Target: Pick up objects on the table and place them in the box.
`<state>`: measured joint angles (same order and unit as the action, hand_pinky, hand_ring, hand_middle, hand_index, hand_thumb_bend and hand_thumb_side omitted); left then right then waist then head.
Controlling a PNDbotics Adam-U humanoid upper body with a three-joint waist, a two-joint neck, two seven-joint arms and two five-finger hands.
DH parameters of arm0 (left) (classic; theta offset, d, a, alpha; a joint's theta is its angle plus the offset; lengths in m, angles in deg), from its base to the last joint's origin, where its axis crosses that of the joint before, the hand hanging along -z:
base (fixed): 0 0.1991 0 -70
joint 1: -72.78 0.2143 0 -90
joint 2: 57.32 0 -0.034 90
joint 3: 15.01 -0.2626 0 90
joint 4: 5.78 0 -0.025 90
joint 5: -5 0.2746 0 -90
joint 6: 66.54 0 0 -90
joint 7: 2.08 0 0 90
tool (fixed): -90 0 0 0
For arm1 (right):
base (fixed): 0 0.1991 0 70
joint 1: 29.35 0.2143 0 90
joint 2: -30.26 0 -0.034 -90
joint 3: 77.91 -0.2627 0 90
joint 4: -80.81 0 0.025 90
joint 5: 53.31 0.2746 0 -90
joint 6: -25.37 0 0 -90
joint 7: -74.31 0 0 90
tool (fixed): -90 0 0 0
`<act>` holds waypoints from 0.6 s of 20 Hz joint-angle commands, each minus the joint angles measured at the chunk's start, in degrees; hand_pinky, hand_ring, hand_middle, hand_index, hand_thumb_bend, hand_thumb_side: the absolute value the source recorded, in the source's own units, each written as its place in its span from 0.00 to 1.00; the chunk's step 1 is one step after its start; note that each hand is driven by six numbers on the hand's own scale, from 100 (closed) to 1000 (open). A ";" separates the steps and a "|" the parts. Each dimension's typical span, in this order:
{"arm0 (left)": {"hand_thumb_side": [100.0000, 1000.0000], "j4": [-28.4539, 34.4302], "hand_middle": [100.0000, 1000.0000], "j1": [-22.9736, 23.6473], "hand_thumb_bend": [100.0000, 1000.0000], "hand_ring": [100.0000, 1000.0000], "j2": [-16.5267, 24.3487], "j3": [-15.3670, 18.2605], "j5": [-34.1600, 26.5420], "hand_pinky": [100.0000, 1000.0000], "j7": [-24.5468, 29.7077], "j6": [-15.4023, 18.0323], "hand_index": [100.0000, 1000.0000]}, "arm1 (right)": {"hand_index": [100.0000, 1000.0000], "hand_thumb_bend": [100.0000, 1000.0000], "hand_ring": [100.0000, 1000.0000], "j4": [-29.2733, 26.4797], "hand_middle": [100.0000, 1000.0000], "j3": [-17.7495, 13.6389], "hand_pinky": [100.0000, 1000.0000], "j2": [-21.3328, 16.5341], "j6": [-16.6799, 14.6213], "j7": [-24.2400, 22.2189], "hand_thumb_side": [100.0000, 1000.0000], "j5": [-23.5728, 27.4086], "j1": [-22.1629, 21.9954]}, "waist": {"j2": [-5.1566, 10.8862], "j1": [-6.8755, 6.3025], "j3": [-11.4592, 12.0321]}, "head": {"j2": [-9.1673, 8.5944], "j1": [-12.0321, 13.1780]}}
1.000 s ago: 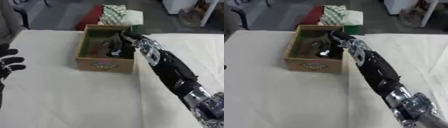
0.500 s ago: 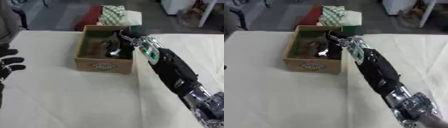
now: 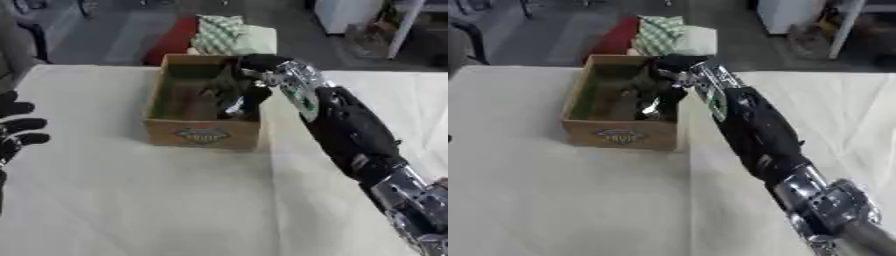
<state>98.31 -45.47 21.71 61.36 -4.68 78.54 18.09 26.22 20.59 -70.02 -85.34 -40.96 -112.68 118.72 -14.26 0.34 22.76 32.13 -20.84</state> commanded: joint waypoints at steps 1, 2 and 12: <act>0.82 0.89 0.63 -0.43 0.17 0.62 0.74 0.09 0.17 0.60 -0.01 0.06 0.77 | 0.99 0.58 0.98 -3.11 0.98 -0.09 1.00 -2.16 -1.23 0.15 0.67 -2.96 1.99 | 1.46 -0.09 -0.11 | -0.63 -0.25; 0.82 0.89 0.63 -0.41 0.17 0.62 0.75 0.08 0.17 0.60 -0.01 0.07 0.77 | 0.99 0.58 0.99 -3.49 0.98 -0.03 1.00 -2.18 -1.48 0.43 0.67 -3.55 1.99 | 1.48 -0.09 -0.16 | -0.65 -0.29; 0.82 0.87 0.63 -0.32 0.17 0.62 0.75 0.02 0.11 0.60 0.03 0.10 0.78 | 0.99 0.57 0.99 -6.30 0.99 0.77 1.00 -2.07 -3.75 2.51 0.67 -3.51 2.16 | 1.53 -0.08 -0.29 | -0.82 -0.66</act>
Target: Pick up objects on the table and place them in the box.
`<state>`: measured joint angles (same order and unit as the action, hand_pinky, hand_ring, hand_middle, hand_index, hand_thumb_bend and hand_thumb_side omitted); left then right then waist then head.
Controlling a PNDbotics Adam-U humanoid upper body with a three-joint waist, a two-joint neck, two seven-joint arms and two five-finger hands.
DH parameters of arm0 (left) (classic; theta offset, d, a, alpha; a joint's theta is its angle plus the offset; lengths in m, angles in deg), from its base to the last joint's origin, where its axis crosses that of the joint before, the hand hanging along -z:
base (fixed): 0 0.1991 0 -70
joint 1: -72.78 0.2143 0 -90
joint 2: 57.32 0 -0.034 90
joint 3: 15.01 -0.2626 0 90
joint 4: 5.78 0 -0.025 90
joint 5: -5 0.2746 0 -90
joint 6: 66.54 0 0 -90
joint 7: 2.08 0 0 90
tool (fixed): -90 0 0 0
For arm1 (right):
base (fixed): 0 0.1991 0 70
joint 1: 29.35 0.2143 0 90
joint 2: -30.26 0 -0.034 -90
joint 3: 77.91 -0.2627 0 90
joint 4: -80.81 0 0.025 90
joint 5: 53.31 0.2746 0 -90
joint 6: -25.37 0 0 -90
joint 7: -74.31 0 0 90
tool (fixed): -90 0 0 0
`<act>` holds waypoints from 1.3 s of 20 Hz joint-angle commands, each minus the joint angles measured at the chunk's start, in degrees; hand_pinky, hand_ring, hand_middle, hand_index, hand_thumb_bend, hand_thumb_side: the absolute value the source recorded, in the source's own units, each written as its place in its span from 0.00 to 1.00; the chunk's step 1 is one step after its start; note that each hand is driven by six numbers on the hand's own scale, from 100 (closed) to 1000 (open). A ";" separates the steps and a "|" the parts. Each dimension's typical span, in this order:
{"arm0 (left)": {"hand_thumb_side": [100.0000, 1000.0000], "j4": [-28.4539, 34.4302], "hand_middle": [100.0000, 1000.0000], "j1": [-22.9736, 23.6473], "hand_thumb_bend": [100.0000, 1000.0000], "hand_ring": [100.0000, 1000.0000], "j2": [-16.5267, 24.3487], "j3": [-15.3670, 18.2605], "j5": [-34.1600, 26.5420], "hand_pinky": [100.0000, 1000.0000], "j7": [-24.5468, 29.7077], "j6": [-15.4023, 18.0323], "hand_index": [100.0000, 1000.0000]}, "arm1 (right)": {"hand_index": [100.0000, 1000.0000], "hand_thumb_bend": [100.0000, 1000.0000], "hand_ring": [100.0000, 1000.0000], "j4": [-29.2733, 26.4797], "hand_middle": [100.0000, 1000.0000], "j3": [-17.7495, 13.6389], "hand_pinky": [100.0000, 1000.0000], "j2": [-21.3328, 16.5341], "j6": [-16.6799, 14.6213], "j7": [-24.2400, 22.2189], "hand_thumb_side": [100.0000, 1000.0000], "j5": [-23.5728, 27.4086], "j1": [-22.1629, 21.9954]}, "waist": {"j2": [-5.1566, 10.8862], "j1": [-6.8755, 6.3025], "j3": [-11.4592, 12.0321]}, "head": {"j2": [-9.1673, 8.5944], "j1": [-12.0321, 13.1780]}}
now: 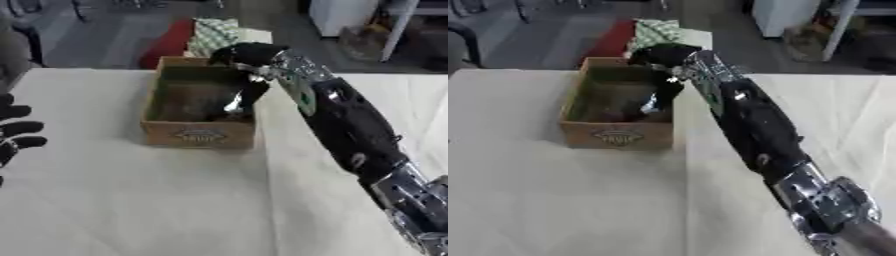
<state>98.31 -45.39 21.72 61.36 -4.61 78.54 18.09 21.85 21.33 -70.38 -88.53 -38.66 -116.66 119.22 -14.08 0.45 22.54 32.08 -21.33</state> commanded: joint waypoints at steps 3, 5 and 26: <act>0.82 0.90 0.63 -0.41 0.16 0.62 0.71 0.01 0.04 0.60 0.04 0.11 0.78 | 0.99 0.57 0.99 -2.97 0.98 0.35 1.00 -1.66 -0.96 0.02 0.67 1.52 1.59 | 1.40 -0.19 -0.11 | -0.75 -0.11; 0.82 0.92 0.63 -0.38 0.16 0.62 0.73 0.03 0.06 0.60 0.02 0.12 0.78 | 0.99 0.57 0.99 -3.63 0.98 0.44 1.00 -1.73 -1.03 0.00 0.67 2.34 1.52 | 1.45 -0.21 -0.22 | -0.79 -0.02; 0.83 -0.03 0.63 2.79 0.15 0.63 3.74 4.38 1.28 0.59 -5.31 1.07 0.77 | 0.84 0.50 0.73 -36.64 0.71 -7.10 0.67 -18.31 13.43 9.90 0.33 61.25 -23.27 | 1.84 -1.43 -11.92 | -0.19 7.51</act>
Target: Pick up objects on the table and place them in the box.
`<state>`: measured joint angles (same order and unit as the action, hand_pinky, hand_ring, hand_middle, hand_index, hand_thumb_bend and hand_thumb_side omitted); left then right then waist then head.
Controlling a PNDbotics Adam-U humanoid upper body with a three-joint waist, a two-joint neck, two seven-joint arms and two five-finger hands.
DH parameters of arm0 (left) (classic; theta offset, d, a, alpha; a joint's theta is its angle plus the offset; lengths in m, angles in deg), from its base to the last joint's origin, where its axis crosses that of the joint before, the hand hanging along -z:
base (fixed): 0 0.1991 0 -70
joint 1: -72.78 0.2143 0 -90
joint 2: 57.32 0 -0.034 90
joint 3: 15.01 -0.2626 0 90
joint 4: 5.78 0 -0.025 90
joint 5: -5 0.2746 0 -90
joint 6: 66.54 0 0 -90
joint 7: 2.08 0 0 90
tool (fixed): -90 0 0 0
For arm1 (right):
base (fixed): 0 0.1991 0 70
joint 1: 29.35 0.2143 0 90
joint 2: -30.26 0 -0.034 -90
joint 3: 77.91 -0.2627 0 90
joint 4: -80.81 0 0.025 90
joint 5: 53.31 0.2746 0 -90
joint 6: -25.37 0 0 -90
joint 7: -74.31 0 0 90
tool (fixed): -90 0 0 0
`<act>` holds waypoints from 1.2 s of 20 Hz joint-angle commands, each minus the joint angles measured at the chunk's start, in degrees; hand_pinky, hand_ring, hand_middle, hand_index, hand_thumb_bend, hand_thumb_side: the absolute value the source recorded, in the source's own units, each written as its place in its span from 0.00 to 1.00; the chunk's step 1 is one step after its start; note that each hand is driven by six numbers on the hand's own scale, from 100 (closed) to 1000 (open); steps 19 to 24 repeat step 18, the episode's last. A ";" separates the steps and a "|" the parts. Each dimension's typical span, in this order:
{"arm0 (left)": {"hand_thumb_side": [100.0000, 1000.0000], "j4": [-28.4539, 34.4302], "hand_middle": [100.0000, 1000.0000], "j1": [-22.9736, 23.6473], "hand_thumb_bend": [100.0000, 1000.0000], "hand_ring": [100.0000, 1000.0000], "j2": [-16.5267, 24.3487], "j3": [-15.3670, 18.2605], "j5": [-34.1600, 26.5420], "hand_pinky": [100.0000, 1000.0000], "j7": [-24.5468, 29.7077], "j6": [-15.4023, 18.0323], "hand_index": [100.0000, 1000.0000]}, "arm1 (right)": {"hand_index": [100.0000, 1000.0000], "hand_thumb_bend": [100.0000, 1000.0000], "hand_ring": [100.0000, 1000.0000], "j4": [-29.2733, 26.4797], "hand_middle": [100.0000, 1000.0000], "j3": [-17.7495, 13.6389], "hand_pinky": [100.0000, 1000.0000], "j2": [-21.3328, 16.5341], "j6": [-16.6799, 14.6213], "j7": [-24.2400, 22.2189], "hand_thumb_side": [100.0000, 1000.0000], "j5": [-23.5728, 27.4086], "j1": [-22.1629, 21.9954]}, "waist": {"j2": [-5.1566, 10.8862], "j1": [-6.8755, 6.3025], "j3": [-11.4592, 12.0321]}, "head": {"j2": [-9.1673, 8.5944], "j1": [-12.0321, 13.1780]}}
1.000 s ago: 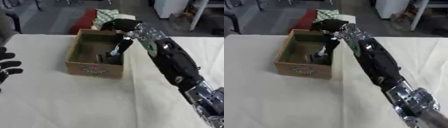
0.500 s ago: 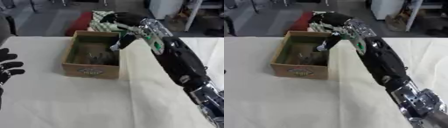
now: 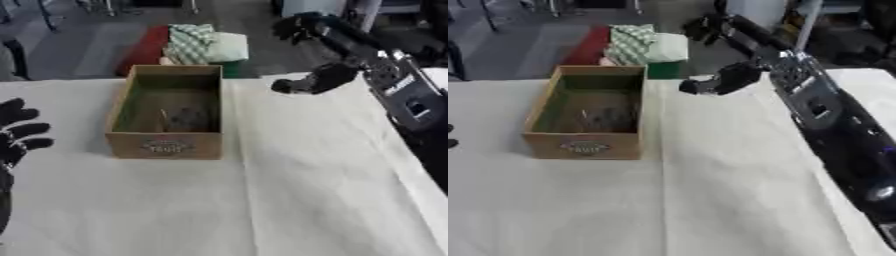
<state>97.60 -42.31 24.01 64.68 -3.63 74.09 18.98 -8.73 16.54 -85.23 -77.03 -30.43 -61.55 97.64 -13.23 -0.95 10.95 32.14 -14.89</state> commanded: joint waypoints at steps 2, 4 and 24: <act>0.83 0.65 0.63 -0.24 0.15 0.63 1.66 1.43 0.36 0.59 -1.39 0.22 0.77 | 0.81 0.46 0.70 -10.18 0.68 -4.03 0.65 -4.03 3.01 3.49 0.30 9.20 -6.24 | 0.92 -0.08 -1.29 | -0.23 1.42; 0.83 0.64 0.63 -0.15 0.15 0.62 1.67 1.83 0.40 0.59 -1.97 0.31 0.77 | 0.77 0.38 0.65 -13.27 0.63 -5.72 0.62 -3.47 3.88 5.50 0.28 11.49 -10.67 | 0.82 -0.04 -1.81 | -0.10 1.83; 0.82 1.13 0.63 0.75 0.14 0.63 2.26 3.17 0.53 0.59 -4.33 0.59 0.76 | 0.72 0.13 0.60 -21.27 0.56 -11.15 0.59 7.23 6.06 9.63 0.26 14.94 -25.20 | 0.50 -0.75 -4.39 | 1.26 4.66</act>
